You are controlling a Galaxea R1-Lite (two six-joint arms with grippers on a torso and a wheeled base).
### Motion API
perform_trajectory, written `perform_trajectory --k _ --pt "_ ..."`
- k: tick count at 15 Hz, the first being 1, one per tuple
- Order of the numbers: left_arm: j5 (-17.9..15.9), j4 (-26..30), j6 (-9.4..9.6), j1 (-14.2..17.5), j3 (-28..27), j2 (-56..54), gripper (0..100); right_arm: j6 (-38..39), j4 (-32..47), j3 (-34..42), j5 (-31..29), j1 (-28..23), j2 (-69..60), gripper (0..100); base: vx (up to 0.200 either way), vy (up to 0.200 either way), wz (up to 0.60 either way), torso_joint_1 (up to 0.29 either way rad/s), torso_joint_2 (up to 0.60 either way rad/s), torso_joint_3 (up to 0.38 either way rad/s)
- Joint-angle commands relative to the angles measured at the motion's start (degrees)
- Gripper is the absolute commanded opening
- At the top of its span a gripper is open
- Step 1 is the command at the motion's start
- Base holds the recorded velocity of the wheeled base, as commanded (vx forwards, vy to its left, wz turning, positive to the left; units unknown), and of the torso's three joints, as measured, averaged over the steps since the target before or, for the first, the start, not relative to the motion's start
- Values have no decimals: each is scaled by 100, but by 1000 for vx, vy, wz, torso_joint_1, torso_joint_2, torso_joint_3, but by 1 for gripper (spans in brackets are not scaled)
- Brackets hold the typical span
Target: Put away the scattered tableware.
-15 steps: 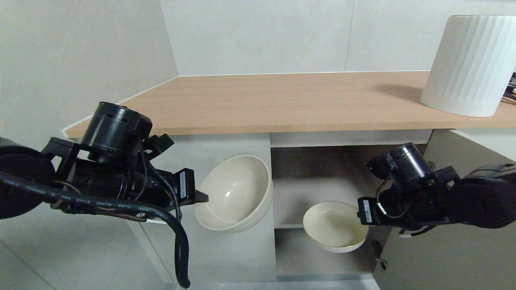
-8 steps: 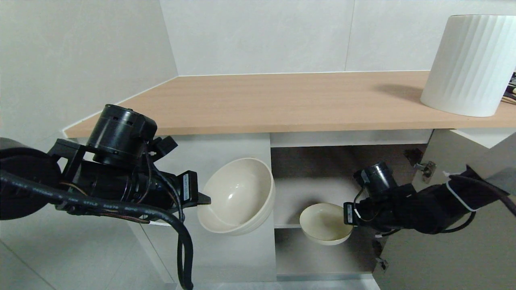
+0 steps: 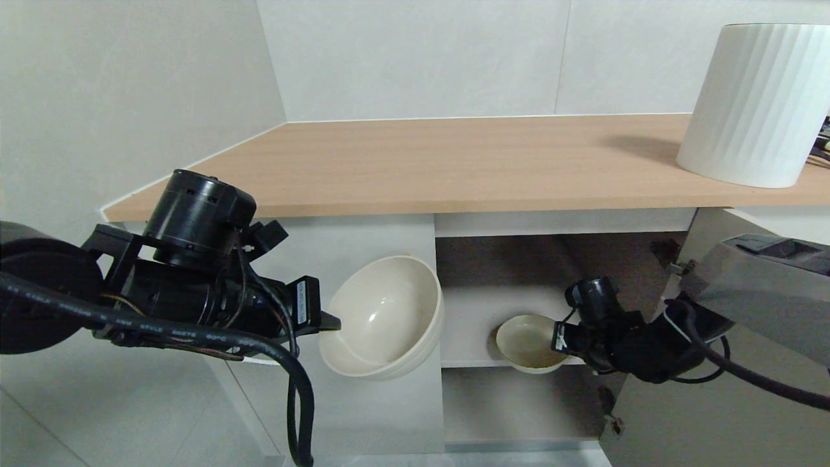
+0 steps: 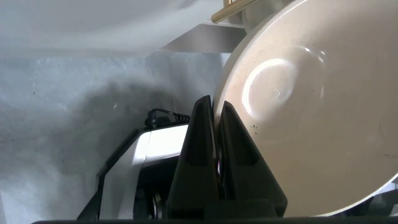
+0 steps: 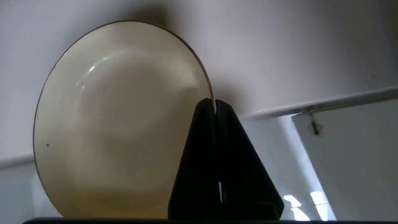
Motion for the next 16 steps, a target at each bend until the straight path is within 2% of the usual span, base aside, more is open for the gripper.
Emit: perform_trajectory --k 1,10,16 --pt "1 0 -4 0 -1 9 0 84 -4 -204 -81 -18 338 0 0 0 0 0 0 0" --pt "1 0 -4 -35 -1 88 0 207 -4 -1145 -256 -106 856 0 0 0 0 0 0 0" --pt "1 0 -4 -44 -1 123 0 198 5 -1347 -283 -115 970 0 0 0 0 0 0 0"
